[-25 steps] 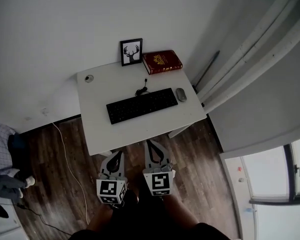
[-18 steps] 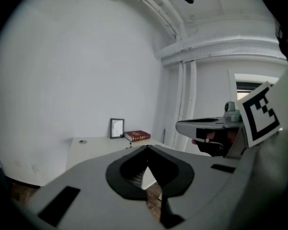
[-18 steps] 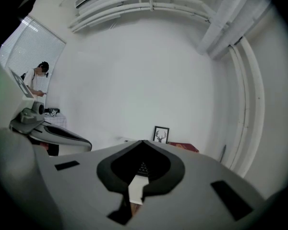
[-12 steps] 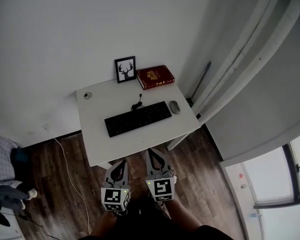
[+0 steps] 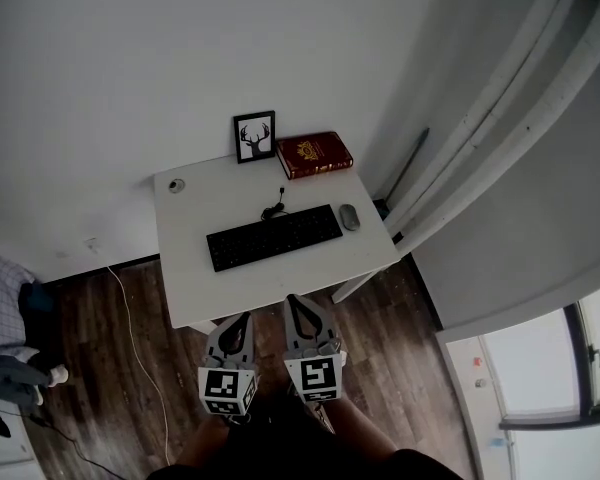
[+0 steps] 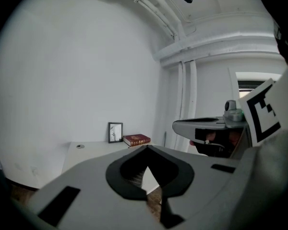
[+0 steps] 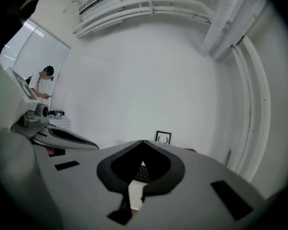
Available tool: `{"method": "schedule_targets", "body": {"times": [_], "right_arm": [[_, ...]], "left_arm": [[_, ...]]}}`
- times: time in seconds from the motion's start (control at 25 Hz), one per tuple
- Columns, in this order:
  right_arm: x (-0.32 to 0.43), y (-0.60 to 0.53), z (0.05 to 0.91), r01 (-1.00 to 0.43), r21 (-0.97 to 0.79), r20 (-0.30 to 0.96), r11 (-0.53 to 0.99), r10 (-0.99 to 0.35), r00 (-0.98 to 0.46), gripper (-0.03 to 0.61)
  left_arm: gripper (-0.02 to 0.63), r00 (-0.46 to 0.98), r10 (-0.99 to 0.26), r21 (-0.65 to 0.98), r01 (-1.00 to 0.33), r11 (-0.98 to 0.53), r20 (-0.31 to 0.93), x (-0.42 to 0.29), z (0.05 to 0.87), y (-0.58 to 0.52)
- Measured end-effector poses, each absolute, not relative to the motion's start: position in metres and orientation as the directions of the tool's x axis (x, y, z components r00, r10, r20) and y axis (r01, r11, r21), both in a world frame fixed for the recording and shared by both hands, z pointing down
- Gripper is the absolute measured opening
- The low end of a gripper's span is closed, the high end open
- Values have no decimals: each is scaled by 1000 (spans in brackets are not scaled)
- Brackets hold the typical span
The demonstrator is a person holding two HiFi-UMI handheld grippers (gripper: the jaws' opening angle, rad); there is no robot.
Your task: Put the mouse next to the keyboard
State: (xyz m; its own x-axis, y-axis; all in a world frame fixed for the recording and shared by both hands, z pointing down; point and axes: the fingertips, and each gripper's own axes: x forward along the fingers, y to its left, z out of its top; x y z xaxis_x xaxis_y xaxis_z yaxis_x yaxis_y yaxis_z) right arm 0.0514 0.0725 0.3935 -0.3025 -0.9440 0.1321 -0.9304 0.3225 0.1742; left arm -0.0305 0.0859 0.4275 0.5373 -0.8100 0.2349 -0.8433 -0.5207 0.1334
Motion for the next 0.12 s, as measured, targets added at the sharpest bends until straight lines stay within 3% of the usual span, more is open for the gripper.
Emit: {"method": "schedule_targets", "body": {"times": [0.12], "right_arm": [[55, 74, 392, -932, 165, 127, 323, -944, -305, 20]], "left_arm": [[0, 538, -809, 134, -843, -522, 236, -24, 426, 88]]}}
